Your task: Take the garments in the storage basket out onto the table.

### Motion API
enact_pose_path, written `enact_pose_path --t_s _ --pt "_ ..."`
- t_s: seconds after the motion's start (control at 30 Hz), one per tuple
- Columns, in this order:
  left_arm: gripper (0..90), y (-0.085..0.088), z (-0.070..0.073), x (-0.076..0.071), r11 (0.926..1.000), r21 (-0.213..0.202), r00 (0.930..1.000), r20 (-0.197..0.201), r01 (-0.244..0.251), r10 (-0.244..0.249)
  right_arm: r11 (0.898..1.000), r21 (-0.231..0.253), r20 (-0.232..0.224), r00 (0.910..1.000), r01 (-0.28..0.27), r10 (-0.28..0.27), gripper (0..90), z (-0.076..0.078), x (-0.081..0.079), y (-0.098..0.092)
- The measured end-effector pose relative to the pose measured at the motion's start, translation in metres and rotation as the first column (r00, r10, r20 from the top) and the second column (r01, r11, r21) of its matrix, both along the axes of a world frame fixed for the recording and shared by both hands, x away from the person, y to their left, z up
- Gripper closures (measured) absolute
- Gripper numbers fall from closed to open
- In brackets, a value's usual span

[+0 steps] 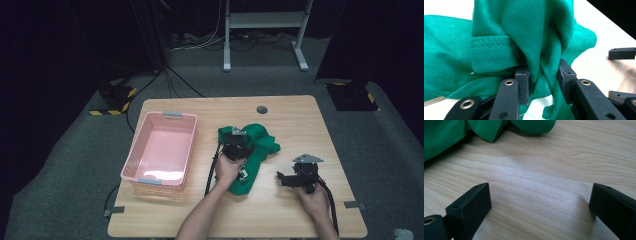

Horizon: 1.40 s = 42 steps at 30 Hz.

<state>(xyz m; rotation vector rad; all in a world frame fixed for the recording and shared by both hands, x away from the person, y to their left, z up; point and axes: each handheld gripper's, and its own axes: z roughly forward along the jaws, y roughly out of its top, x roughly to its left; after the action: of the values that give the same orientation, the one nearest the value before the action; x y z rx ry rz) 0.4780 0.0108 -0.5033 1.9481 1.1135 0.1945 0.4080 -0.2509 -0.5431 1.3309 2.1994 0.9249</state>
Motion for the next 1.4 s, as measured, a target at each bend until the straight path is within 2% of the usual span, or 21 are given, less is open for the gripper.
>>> enact_pose_path --t_s 0.33,0.83,1.17,1.4 --pt "66.4 -0.002 -0.006 0.002 0.9991 0.040 0.9999 0.006 -0.012 0.012 1.000 0.000 -0.001 1.0000 0.000 0.000 4.1 0.000 0.000 0.000" --pt "64.6 -0.005 -0.005 0.003 0.9977 0.067 0.9999 0.014 -0.006 0.005 1.000 -0.003 0.002 1.0000 -0.003 0.003 4.1 0.000 0.000 0.000" --pt "49.4 -0.004 0.003 -0.001 0.9977 0.065 0.9992 0.038 -0.016 0.014 1.000 -0.002 0.001 1.0000 -0.001 0.001 4.1 0.000 0.000 0.000" --pt "40.4 -0.003 0.013 -0.003 0.9988 0.045 0.9985 0.053 -0.019 0.017 1.000 -0.001 0.000 1.0000 0.000 0.000 4.1 0.000 0.000 0.000"
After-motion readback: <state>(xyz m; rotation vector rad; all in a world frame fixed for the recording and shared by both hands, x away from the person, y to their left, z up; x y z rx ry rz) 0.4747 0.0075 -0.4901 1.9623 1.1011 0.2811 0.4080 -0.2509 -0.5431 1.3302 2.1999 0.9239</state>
